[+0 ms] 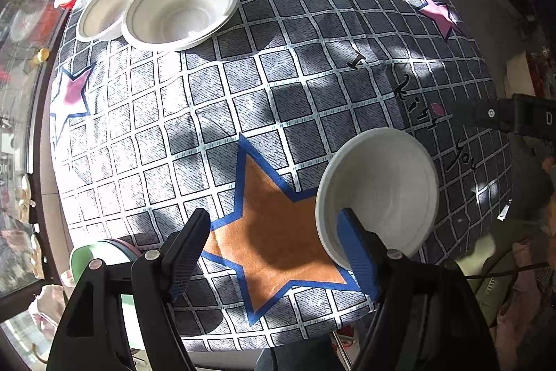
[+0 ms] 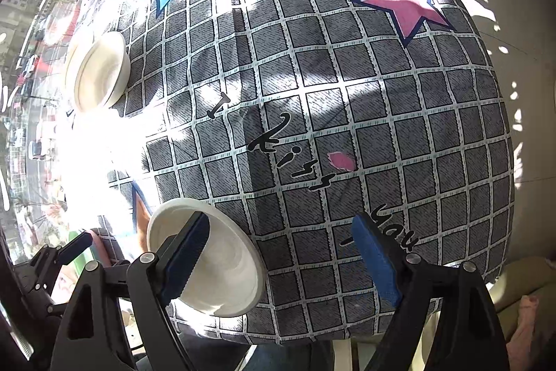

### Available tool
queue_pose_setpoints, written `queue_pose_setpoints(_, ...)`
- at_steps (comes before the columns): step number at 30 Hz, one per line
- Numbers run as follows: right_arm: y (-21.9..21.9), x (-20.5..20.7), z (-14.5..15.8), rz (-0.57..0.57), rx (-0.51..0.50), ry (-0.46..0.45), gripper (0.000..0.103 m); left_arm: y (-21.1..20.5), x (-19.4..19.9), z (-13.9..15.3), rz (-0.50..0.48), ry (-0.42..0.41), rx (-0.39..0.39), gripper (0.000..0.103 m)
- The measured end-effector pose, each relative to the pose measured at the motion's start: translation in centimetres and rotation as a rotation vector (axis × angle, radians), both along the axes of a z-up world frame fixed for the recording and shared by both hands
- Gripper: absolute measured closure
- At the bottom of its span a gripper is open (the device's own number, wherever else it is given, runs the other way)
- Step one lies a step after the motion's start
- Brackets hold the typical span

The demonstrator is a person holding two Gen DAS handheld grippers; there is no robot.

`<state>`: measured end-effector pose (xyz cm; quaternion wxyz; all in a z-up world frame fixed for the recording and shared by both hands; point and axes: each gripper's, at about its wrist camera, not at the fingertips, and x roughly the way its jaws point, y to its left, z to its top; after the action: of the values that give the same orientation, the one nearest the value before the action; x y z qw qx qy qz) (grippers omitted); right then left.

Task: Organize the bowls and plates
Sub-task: 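Grasp another white paper bowl rim with the right tool and lift it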

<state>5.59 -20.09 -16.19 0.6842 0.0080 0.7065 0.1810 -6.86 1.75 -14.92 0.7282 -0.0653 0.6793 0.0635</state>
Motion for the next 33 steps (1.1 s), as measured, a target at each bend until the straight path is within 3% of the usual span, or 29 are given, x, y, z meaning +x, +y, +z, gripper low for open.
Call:
queue_pose_setpoints(14,10.4,1.4,0.4,0.209,-0.025,-0.031,0.001,11.7,2.7,-0.5,0.267,-0.044,0.037,0.024)
queue_pose_setpoints(21,15.5,4.4,-0.3,0.222,0.010,-0.017,0.001,16.5,5.6,-0.5,0.390,-0.083,0.078,0.024)
queue_pose_setpoints(28,20.9,7.6,-1.8,0.261,0.013,-0.027,0.001,19.4,9.3,-2.0,0.460,-0.101,0.100,0.024)
queue_pose_setpoints(33,23.7,9.3,-3.3,0.274,0.014,-0.031,0.001,20.5,11.2,-4.2,0.464,-0.069,0.122,0.024)
